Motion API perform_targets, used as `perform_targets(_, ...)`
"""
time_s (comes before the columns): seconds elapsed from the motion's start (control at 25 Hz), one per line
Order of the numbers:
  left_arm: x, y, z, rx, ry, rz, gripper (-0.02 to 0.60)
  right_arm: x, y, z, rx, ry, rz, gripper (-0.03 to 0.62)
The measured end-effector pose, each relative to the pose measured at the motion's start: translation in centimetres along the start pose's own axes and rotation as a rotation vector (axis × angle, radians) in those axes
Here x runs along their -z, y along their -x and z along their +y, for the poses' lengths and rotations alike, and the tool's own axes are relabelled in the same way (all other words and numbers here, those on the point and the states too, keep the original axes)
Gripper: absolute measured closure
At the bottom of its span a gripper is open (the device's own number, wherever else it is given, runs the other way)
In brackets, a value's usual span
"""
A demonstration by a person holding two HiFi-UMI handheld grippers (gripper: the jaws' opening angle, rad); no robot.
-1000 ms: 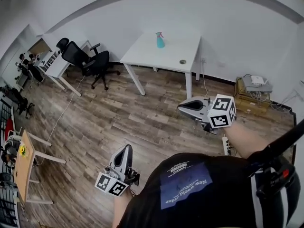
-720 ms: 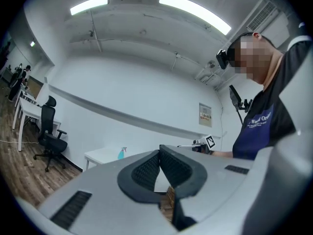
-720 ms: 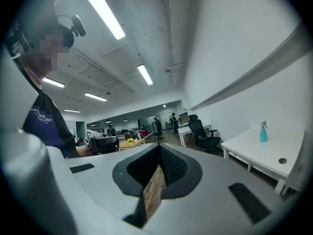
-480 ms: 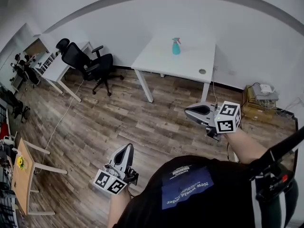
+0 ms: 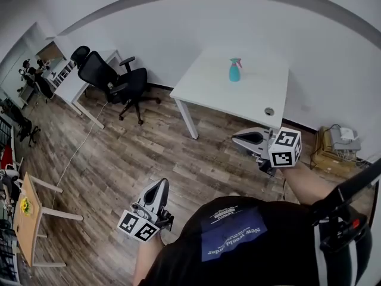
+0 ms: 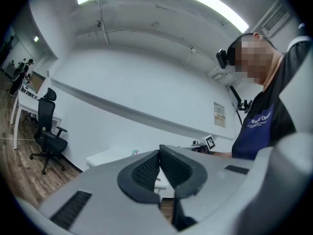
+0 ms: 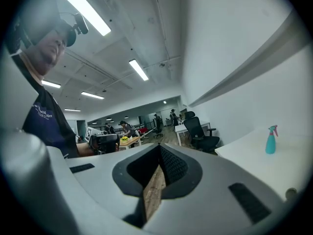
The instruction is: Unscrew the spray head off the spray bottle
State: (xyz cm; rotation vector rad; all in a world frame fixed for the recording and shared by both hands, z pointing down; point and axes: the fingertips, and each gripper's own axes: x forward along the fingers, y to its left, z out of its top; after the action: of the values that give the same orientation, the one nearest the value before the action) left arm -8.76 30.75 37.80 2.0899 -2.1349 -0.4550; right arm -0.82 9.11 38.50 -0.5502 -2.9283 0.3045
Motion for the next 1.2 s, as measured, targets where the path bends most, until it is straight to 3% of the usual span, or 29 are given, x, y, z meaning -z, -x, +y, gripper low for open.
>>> perform_targets(0.28,-2.2,-11.5,5.3,-0.025,-0.008,-0.040,0.577,-3.7,-3.9,-11.8,-0.092,0.021,0.026,0.599)
perform_targets(0.56,-1.5,-19.2,9.3,0.012,0.012,0.009,0.577,-4.5,-4.7,-19.5,-0.067,-0.005,0.025,0.599)
perform_targets(0.76,-1.2,-23.5,13.6,0.094,0.038,0.029,0.577,-4.3,-5.4,-24.2,0.028,-0.029,0.025,0.599)
perform_targets(1.2,-4.1,-33.4,26.4,0.403,0.053,0.099,0.577,-7.7,-10.9,-32.8,0.329,-0.052,-0.041,0.599)
